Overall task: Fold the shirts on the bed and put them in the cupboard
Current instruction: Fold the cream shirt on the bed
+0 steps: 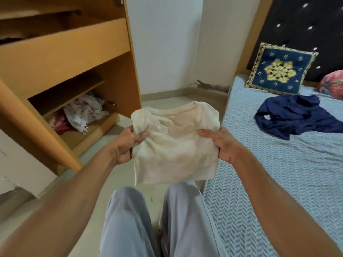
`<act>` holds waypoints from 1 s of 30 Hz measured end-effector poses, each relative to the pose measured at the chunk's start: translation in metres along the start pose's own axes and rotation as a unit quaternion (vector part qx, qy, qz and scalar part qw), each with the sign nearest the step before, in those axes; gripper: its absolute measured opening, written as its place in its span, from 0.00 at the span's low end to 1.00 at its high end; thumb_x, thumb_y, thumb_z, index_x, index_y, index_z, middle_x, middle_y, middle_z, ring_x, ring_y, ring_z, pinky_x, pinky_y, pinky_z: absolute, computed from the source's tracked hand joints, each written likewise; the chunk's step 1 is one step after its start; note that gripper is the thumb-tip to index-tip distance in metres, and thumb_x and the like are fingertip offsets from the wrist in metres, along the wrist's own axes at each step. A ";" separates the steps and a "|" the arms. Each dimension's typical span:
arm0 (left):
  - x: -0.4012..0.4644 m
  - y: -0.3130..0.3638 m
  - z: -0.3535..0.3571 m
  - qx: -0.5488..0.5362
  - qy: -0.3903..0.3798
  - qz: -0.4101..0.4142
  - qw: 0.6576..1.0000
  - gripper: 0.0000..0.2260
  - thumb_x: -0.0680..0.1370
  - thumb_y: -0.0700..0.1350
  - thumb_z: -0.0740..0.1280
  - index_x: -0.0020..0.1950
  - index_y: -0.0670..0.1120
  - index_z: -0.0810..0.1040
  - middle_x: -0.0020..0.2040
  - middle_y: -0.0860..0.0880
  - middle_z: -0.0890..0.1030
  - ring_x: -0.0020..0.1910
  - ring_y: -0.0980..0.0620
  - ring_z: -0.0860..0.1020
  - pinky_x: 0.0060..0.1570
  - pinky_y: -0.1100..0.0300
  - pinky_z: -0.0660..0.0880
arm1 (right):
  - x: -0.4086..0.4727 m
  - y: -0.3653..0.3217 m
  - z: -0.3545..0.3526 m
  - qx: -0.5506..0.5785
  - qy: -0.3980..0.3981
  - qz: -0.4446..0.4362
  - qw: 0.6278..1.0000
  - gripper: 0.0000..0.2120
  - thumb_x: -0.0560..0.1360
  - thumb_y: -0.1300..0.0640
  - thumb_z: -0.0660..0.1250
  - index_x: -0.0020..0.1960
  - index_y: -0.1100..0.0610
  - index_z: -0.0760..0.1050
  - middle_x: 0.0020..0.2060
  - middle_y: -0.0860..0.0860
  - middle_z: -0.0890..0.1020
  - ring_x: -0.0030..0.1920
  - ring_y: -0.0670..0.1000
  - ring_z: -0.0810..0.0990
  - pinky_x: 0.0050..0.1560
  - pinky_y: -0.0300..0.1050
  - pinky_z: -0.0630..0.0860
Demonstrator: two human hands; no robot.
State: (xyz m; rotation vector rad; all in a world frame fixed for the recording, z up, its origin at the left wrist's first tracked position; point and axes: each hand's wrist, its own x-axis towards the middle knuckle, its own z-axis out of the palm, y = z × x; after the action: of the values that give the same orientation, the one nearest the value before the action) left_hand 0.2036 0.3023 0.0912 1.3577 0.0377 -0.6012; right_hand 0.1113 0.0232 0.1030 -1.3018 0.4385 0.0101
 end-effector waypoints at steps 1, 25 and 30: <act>0.017 0.002 -0.009 -0.004 0.002 -0.005 1.000 0.16 0.79 0.35 0.69 0.64 0.50 0.77 0.57 0.45 0.85 0.53 0.44 0.85 0.49 0.47 0.83 | 0.018 0.001 0.006 0.002 -0.003 0.009 1.000 0.13 0.71 0.66 0.76 0.55 0.60 0.81 0.48 0.59 0.87 0.45 0.58 0.87 0.40 0.55 0.84; 0.068 0.356 -0.045 -0.003 0.058 -0.079 0.995 0.16 0.79 0.34 0.67 0.66 0.45 0.76 0.61 0.42 0.83 0.58 0.42 0.83 0.53 0.44 0.81 | 0.147 -0.306 0.156 0.008 -0.071 0.097 0.993 0.14 0.72 0.70 0.72 0.57 0.64 0.81 0.50 0.61 0.86 0.50 0.63 0.85 0.51 0.65 0.82; 0.035 0.435 -0.031 -0.015 0.094 -0.071 0.993 0.15 0.80 0.33 0.67 0.65 0.46 0.77 0.57 0.42 0.85 0.56 0.40 0.84 0.58 0.39 0.79 | 0.143 -0.383 0.181 -0.003 -0.110 0.091 0.990 0.17 0.72 0.70 0.71 0.60 0.65 0.79 0.53 0.65 0.84 0.51 0.66 0.85 0.51 0.67 0.82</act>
State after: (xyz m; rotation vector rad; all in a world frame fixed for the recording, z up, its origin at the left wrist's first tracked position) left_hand 0.4278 0.3550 0.4629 1.3862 0.2958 -0.5870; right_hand 0.3943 0.0518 0.4478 -1.2463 0.3671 0.3056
